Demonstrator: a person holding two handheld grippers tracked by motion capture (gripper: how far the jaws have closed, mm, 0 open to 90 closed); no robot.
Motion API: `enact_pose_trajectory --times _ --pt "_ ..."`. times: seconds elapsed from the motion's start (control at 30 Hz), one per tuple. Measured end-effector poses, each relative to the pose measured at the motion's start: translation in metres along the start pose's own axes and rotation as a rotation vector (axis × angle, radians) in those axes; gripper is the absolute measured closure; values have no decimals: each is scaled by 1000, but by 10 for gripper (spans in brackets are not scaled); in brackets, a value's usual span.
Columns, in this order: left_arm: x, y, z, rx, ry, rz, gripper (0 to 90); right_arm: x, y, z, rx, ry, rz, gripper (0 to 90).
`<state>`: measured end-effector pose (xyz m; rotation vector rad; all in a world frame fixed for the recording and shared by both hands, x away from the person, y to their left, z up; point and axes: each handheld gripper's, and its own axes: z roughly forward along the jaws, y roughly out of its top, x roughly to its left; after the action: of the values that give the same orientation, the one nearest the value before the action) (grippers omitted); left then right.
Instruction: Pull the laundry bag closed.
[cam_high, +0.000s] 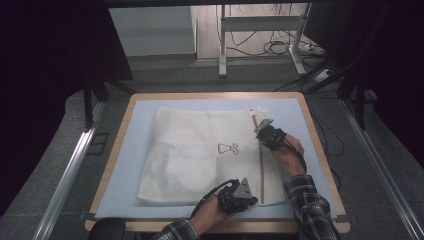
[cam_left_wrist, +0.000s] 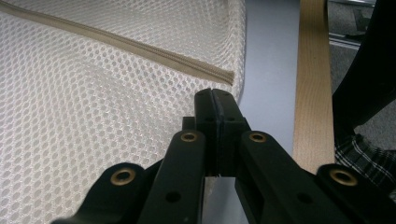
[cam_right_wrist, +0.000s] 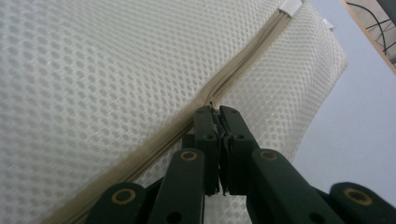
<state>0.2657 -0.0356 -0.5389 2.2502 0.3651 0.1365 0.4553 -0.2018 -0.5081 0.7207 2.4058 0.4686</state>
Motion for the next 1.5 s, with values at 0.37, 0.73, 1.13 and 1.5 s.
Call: enact_pose_trajectory --times 0.37,0.73,1.13,1.5 --pt "-1 0 0 1 7 9 900 -8 9 11 8 -20 15 857" --pt "-1 0 0 -1 10 9 900 -16 23 23 34 -52 11 856" --pt "-2 0 0 1 9 9 900 -25 34 34 42 -71 15 855" --pt "-2 0 0 1 9 8 900 -33 46 46 44 -91 22 855"
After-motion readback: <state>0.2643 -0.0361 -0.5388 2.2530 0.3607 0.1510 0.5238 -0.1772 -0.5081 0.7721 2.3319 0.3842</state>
